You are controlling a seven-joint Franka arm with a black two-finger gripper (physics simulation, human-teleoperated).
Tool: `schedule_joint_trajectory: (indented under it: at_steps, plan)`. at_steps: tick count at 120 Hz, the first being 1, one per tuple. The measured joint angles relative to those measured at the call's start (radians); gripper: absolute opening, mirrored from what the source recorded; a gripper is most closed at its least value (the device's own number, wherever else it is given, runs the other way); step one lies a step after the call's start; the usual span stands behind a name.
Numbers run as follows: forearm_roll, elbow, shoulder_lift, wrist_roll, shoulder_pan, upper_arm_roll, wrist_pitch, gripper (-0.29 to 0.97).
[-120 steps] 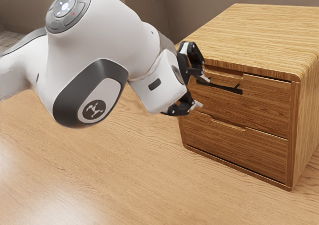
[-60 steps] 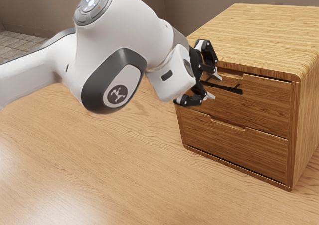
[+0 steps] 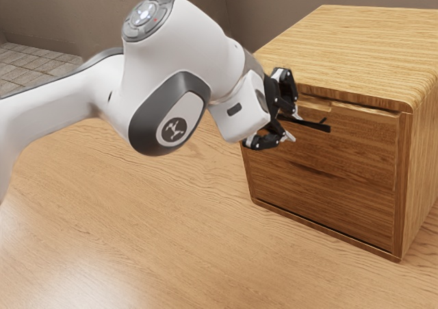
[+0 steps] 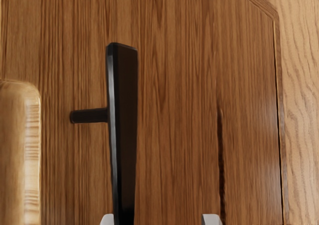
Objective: Pull the drawer handle with one arm to open the drawer
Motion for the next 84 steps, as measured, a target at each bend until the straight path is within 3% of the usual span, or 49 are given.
schedule_joint_trajectory:
  at_steps: [34,84]
  plan:
    - [0.004,-0.111,-0.134,-0.004,0.026,-0.034,-0.005,-0.11]
    - [-0.001,-0.263,-0.293,-0.041,0.001,-0.043,0.007,-0.08]
